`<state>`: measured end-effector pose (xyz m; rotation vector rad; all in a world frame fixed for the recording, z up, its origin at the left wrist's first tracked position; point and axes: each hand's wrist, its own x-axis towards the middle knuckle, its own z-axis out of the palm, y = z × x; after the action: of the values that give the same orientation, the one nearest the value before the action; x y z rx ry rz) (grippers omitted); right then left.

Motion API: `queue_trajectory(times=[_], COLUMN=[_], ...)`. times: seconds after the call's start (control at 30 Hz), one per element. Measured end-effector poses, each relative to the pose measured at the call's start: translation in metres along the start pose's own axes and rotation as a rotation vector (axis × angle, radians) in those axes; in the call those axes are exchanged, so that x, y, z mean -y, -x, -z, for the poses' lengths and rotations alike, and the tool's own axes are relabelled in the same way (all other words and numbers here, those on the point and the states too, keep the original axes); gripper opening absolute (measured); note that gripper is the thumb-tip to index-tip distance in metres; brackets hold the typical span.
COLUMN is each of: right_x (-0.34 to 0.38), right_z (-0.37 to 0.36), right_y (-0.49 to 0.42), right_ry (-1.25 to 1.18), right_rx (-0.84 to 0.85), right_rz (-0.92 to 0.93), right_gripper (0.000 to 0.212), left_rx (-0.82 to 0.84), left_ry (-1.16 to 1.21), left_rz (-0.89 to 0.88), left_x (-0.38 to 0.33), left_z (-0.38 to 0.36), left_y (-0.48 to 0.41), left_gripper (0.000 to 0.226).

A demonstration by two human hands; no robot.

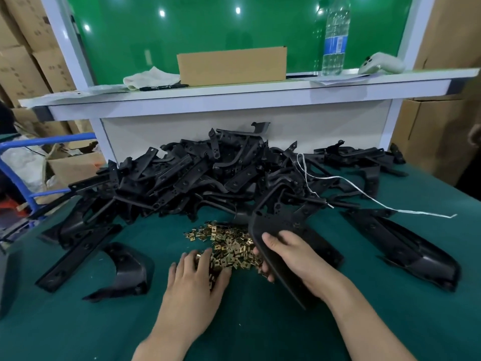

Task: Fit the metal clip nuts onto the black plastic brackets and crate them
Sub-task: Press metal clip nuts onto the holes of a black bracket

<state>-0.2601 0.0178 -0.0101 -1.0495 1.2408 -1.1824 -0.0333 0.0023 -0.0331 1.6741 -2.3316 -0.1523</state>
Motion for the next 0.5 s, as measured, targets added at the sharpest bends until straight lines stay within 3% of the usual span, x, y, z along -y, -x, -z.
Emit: queue_trajectory(times=[0.1,0.2,0.27,0.37,0.5], right_x=[0.004,0.010,0.011,0.002,-0.008], right_z=[0.003,0.002,-0.001,-0.013,-0.026], right_y=[0.003,0.007,0.008,0.009,0.011], right_ry=[0.114,0.396,0.689,1.137,1.393], right_rx=[0.037,0.034,-0.091,-0.266,-0.423], right_rz=[-0.053,-0.032,0.041,0.201,0.357], right_gripper=[0.043,0.043,0.032,0.032,0.038], left_rx=[0.016,-0.011,-0.035,-0.047,-0.100], left_ry=[0.052,0.049,0.057,0.062,0.107], left_rz=[-0.046,-0.079,-0.097,-0.122,-0.176], left_x=[-0.001,-0.003,-0.002,-0.001,-0.003], left_z=[-0.005,-0.006,-0.007,-0.011,-0.008], left_y=[-0.014,-0.030,-0.041,-0.046,-0.038], left_gripper=[0.091,0.088,0.083,0.080,0.070])
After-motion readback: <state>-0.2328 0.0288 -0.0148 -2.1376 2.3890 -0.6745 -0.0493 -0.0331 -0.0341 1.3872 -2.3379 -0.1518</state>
